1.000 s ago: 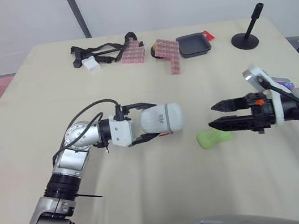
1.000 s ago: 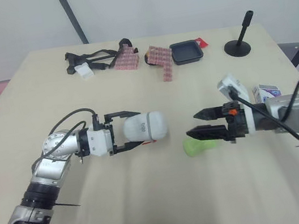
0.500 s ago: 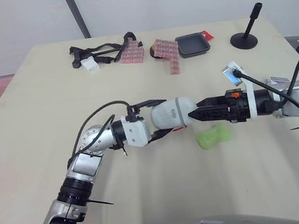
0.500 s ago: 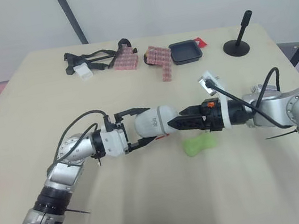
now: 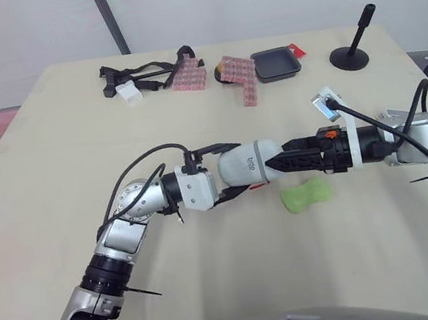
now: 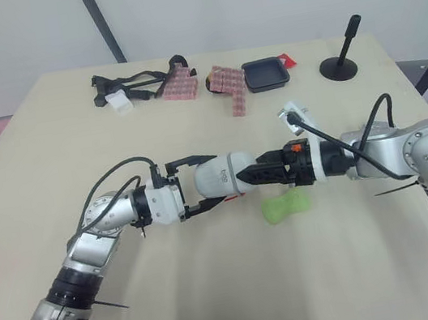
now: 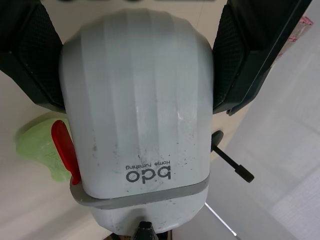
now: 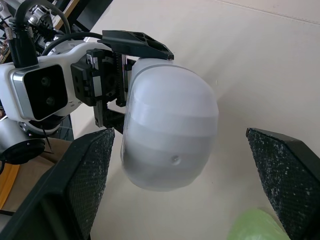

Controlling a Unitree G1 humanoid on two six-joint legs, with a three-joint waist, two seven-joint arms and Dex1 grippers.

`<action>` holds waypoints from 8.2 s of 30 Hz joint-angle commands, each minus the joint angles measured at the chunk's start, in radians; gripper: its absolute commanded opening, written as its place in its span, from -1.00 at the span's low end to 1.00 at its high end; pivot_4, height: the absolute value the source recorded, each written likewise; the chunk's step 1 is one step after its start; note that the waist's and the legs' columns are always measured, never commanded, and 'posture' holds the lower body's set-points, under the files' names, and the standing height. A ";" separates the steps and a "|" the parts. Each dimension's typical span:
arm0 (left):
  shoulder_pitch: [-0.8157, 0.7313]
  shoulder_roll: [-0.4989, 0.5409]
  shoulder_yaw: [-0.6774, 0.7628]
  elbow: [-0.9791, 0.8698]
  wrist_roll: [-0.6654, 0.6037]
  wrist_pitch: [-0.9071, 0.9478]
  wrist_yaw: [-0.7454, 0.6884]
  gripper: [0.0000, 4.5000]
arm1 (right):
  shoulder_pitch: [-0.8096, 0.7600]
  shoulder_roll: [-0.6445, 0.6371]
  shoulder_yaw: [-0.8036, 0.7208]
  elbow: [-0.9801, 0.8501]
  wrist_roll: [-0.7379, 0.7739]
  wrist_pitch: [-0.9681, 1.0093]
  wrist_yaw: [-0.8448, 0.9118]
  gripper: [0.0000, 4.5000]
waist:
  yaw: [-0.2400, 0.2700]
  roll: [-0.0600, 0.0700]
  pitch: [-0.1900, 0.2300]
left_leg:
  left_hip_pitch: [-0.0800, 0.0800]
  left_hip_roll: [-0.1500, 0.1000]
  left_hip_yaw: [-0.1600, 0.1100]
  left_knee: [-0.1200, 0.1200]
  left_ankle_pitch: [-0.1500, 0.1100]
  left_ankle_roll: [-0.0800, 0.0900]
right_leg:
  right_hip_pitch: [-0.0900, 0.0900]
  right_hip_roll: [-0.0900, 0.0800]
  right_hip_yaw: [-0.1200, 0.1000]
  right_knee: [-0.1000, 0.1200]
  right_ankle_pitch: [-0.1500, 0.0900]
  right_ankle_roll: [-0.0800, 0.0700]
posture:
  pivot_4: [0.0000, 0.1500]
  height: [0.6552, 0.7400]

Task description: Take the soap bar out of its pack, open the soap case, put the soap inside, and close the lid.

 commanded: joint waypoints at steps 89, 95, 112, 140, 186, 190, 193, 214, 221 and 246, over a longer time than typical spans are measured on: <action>0.007 0.036 0.006 -0.045 -0.036 0.040 0.008 0.54 | 0.142 -0.150 -0.105 0.117 0.011 0.010 0.251 -0.09 | 0.005 0.000 0.000 | -0.001 0.000 0.000 0.000 0.000 0.000 | 0.000 0.000 0.000 -0.001 0.000 0.000 | 1.00 1.00; 0.006 0.042 0.006 -0.042 -0.044 0.048 0.002 0.54 | 0.135 -0.283 -0.116 0.176 -0.235 -0.019 0.397 -0.09 | 0.008 0.000 0.000 | -0.002 0.000 0.000 0.001 0.000 0.000 | 0.000 0.001 0.000 -0.001 0.000 0.000 | 1.00 1.00; 0.007 0.038 -0.003 -0.036 -0.048 0.059 -0.004 0.54 | 0.018 -0.448 0.279 0.181 -1.090 -0.428 0.782 -0.09 | -0.007 0.000 0.000 | -0.002 0.001 -0.001 0.001 0.000 0.000 | 0.000 0.000 0.000 0.000 0.000 0.000 | 1.00 1.00; 0.024 0.040 -0.006 -0.055 -0.050 0.070 -0.007 0.54 | 0.073 -0.409 0.273 0.122 -1.276 -0.463 0.946 -0.09 | -0.007 0.000 0.000 | 0.000 0.001 0.000 0.002 -0.002 0.003 | -0.001 0.000 0.000 0.002 0.000 0.000 | 1.00 1.00; 0.051 0.056 -0.005 -0.127 -0.138 0.270 -0.100 0.54 | 0.044 -0.191 0.058 0.116 -1.139 0.114 0.745 -0.09 | -0.001 0.001 0.000 | 0.005 0.001 0.001 0.002 -0.001 0.002 | -0.002 0.000 0.001 0.002 0.000 -0.001 | 1.00 1.00; 0.054 0.052 -0.009 -0.132 -0.137 0.272 -0.097 0.54 | 0.052 -0.194 0.072 0.118 -1.137 0.103 0.713 -0.09 | -0.002 0.001 0.000 | 0.005 0.001 0.001 0.002 -0.001 0.002 | -0.002 0.000 0.002 0.002 0.000 -0.001 | 1.00 1.00; 0.054 0.051 -0.009 -0.130 -0.137 0.271 -0.098 0.54 | 0.047 -0.191 0.076 0.126 -1.129 0.103 0.700 -0.09 | -0.002 0.001 0.000 | 0.005 0.001 0.001 0.002 -0.001 0.002 | -0.002 0.000 0.002 0.002 0.000 -0.001 | 1.00 1.00; 0.064 0.056 -0.007 -0.126 -0.126 0.260 -0.095 0.54 | 0.031 -0.165 0.078 0.232 -1.137 0.053 0.650 0.95 | -0.003 0.002 0.001 | 0.007 0.001 0.002 0.002 -0.001 0.001 | 0.003 0.000 0.002 0.001 0.000 -0.001 | 1.00 1.00; 0.063 0.060 -0.008 -0.121 -0.127 0.254 -0.101 0.54 | 0.034 -0.187 0.047 0.199 -1.107 0.027 0.686 0.98 | -0.004 0.002 0.001 | 0.007 0.001 0.002 0.002 -0.001 0.001 | 0.003 0.000 0.002 0.001 0.000 -0.001 | 1.00 1.00; 0.014 0.117 -0.007 -0.094 -0.182 0.311 -0.224 0.54 | 0.577 0.083 -0.118 -0.027 -1.126 -1.247 1.135 0.98 | -0.017 0.001 0.000 | 0.004 0.001 0.002 0.004 -0.005 0.010 | -0.002 -0.001 0.001 0.002 -0.003 -0.005 | 1.00 1.00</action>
